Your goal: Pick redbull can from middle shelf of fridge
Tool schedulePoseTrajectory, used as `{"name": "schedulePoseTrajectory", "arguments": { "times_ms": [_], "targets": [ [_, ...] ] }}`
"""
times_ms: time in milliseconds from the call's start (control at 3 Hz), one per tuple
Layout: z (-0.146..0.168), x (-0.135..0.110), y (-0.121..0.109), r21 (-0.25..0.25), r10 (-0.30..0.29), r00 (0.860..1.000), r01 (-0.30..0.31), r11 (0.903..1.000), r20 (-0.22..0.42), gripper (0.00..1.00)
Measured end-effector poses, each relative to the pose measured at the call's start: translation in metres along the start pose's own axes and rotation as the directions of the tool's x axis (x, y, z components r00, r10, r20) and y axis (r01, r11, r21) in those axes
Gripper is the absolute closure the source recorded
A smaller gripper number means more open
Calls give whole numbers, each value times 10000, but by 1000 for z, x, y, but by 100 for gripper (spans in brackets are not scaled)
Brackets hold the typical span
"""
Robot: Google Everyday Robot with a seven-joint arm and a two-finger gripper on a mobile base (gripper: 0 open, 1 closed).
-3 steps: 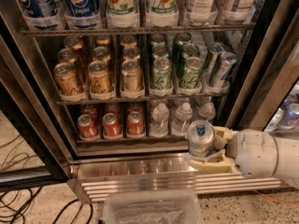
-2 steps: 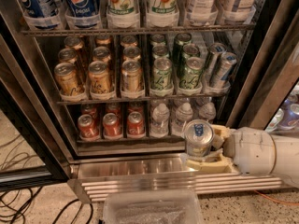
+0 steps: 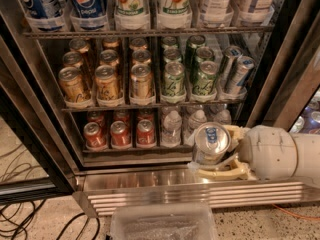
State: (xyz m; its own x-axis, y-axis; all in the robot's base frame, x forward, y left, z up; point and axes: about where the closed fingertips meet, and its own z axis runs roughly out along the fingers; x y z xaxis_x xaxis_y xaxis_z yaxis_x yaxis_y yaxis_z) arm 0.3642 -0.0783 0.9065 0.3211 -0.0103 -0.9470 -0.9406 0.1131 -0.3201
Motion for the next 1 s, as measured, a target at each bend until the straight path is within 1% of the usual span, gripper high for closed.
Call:
{"name": "schedulePoseTrajectory", "arguments": {
  "times_ms": [333,667,1000],
  "targets": [
    [6,-22,5,-643,-327,9992,340,9974,210,100],
    [9,-61,15,-1311,-440,9981,494,9901,435,100],
    [9,-61,15,-1311,-440,9981,494,9901,435,100]
  ]
}}
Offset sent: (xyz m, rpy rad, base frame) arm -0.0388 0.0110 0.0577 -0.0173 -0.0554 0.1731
